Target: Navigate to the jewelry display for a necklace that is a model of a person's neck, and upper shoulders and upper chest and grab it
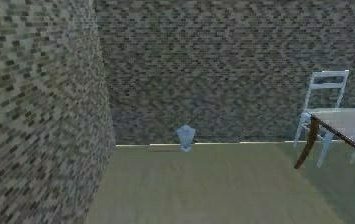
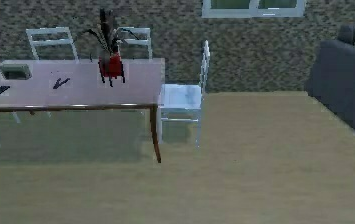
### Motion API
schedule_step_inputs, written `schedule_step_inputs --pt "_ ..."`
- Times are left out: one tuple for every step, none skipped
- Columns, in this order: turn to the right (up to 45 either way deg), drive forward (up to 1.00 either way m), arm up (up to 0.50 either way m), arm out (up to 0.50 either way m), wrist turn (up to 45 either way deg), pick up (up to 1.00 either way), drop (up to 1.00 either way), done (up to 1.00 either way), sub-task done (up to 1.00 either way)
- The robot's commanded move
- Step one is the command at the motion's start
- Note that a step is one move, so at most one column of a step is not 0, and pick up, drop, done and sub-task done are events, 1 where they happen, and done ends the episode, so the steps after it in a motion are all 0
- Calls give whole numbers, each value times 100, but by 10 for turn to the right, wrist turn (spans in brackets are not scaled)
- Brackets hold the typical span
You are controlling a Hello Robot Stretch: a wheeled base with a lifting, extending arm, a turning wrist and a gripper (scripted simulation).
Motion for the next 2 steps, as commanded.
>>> schedule_step_inputs --pt "0 100 0 0 0 0 0 0 0" --pt "-90 0 0 0 0 0 0 0 0"
